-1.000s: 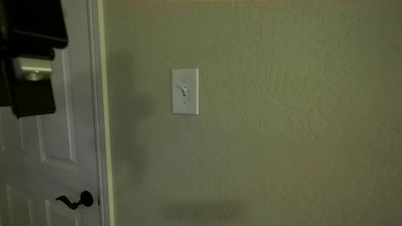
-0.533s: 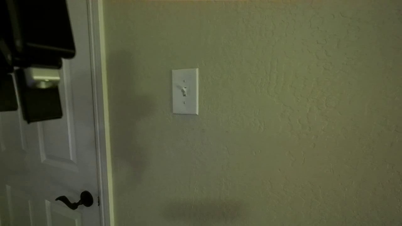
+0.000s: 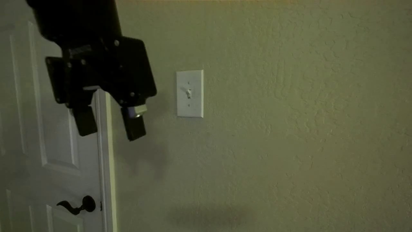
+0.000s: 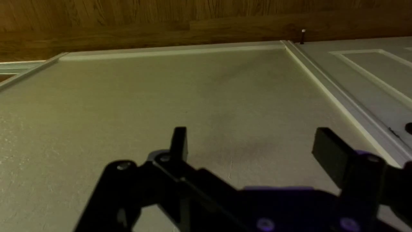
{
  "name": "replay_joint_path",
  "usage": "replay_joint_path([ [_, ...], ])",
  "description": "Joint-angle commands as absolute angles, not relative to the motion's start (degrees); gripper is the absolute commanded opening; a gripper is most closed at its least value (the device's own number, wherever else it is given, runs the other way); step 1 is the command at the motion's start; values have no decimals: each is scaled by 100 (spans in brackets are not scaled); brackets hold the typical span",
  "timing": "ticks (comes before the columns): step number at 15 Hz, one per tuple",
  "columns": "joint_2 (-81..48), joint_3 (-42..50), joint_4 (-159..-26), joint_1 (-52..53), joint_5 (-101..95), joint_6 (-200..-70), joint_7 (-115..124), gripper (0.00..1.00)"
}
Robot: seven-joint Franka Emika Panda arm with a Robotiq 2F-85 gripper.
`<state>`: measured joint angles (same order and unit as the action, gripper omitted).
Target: Turn off the light switch
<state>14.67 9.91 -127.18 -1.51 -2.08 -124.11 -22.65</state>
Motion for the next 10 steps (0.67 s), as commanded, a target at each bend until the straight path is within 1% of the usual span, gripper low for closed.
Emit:
replay_joint_path([
  [1,979,897,-12279,-121,9,-12832,-2417,100],
  [7,573,706,-11738,-156,431,-13145,-2428,100],
  [10,616,655,-11833,-204,283,-13033,-2278,100],
])
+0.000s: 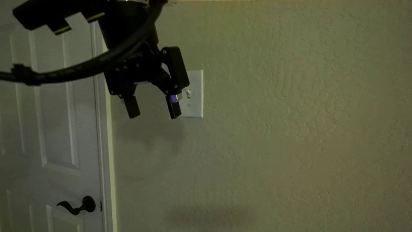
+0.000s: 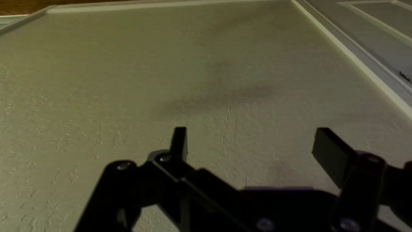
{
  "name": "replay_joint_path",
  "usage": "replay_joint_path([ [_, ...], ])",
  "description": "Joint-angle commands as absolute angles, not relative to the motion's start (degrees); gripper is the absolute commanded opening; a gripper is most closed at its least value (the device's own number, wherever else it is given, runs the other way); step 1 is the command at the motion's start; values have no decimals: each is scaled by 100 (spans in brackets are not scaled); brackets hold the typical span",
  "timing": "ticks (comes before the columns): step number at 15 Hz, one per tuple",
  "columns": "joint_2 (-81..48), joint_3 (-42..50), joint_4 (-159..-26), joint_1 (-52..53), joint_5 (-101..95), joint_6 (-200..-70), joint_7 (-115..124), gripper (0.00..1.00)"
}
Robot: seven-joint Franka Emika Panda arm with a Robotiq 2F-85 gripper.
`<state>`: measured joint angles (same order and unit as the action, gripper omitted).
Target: Turn off the light switch
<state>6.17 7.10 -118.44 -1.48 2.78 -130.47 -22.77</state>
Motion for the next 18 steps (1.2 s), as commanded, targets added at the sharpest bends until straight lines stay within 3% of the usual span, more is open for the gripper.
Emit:
replay_joint_path([
  [1,607,655,-11834,-205,283,-13033,-2278,100],
  [13,190,456,-11629,-130,489,-13683,-2750,100],
  [14,158,429,-11589,-138,505,-13751,-2783,97],
  [15,131,409,-11541,-149,545,-13857,-2832,74],
  [18,96,381,-11418,-176,692,-14151,-2901,64],
])
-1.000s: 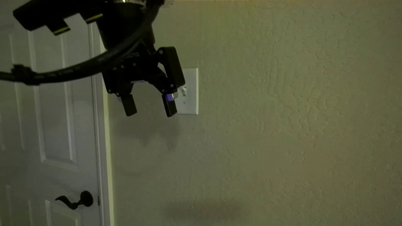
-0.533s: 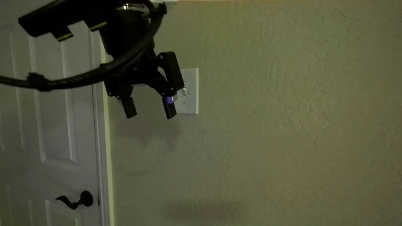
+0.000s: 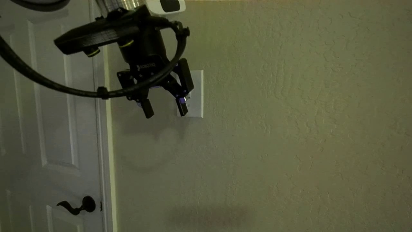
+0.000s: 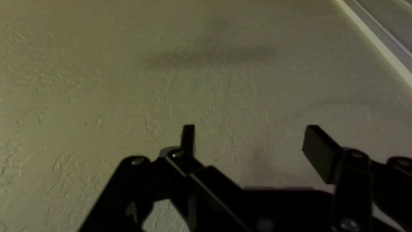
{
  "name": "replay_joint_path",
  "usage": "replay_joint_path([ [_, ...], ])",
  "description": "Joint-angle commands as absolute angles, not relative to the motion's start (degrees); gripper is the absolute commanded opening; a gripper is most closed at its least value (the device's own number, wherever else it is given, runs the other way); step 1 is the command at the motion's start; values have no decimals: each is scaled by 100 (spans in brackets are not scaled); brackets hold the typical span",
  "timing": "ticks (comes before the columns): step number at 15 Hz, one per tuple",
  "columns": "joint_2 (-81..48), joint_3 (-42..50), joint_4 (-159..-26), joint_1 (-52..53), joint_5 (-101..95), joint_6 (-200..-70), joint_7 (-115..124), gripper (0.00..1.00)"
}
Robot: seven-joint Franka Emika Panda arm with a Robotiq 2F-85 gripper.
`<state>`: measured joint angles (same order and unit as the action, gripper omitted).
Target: Turn off the light switch
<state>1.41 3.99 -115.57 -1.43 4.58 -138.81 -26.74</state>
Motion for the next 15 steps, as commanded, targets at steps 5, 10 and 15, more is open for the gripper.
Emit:
replay_joint_path([
  [5,111,369,-11238,-170,951,-14601,-3027,31],
  [10,84,335,-11047,-146,1251,-14908,-3182,5],
  [15,-79,266,-10852,-124,1550,-15037,-3520,5],
])
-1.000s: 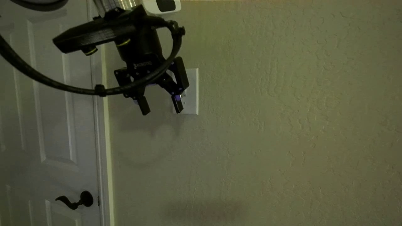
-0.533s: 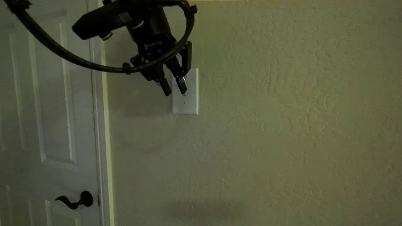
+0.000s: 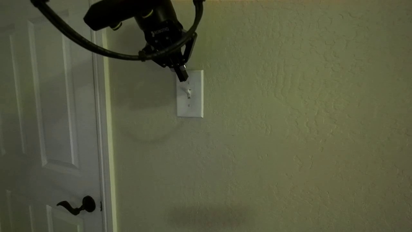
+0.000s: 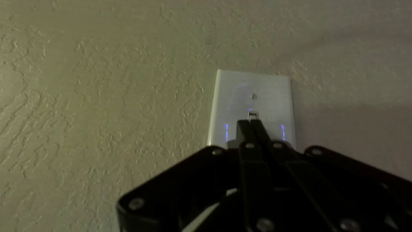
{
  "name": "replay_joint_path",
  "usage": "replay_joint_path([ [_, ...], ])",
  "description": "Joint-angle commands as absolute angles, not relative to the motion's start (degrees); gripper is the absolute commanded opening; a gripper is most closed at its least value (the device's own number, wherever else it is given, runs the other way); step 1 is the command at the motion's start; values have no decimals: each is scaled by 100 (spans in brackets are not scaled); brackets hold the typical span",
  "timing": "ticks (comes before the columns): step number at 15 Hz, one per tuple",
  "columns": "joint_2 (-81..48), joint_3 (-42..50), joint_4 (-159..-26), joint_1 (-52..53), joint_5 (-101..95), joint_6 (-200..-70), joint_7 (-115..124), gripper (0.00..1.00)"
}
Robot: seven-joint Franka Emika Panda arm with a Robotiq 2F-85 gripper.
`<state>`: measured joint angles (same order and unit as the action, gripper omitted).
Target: Turn off the light switch
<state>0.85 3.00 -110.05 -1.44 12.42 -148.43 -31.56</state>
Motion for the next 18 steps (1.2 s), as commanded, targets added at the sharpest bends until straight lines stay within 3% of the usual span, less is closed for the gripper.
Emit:
replay_joint_path([
  [1,-119,250,-10813,-127,1615,-15044,-3591,6],
  [18,-484,57,-10638,-319,2124,-15010,-4257,6],
])
